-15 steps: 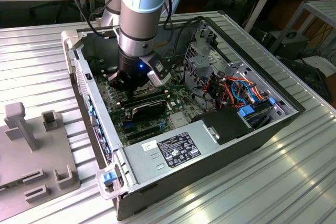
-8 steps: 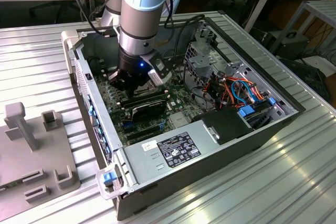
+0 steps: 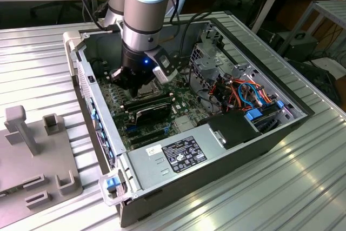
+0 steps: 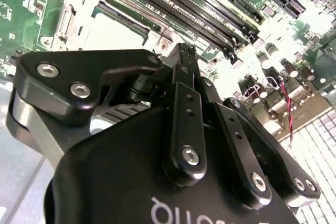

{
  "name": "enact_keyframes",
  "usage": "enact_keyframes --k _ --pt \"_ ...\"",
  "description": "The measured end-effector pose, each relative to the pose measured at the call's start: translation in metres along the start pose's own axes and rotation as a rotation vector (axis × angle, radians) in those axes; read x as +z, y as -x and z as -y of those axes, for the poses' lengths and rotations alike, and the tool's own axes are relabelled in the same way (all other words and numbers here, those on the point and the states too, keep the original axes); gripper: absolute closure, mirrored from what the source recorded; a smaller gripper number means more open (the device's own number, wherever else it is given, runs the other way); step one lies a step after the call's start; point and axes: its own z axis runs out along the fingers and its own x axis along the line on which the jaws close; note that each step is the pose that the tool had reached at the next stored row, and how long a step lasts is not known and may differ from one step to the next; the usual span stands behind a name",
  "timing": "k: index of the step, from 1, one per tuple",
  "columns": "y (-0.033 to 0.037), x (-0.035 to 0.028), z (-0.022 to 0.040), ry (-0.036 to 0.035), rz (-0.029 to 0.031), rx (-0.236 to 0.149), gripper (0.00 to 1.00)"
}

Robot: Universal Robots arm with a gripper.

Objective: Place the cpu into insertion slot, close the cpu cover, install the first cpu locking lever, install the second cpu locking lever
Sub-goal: 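Install the second cpu locking lever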

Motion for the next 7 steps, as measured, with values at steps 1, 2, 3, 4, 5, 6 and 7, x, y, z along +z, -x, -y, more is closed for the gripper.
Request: enact_keyframes --k 1,2,3,4,5,6,7 --pt "0.0 -0.0003 -0.0001 0.0001 0.0002 0.0 0.89" --pt "0.0 -0.0003 -0.0001 0.0001 0.0003 0.0 0.89" --pt "0.0 -0.0003 -0.0001 0.0 0.0002 0.0 0.89" --pt "0.0 -0.0004 0.0 -0.0001 0.0001 0.0 0.89" --pt "0.0 -0.0004 0.0 -0.0001 0.0001 0.0 0.89" --pt "0.0 -0.0004 0.0 -0.0001 0.0001 0.0 0.89" --pt "0.0 -0.0004 0.0 -0.0001 0.0002 0.0 0.89"
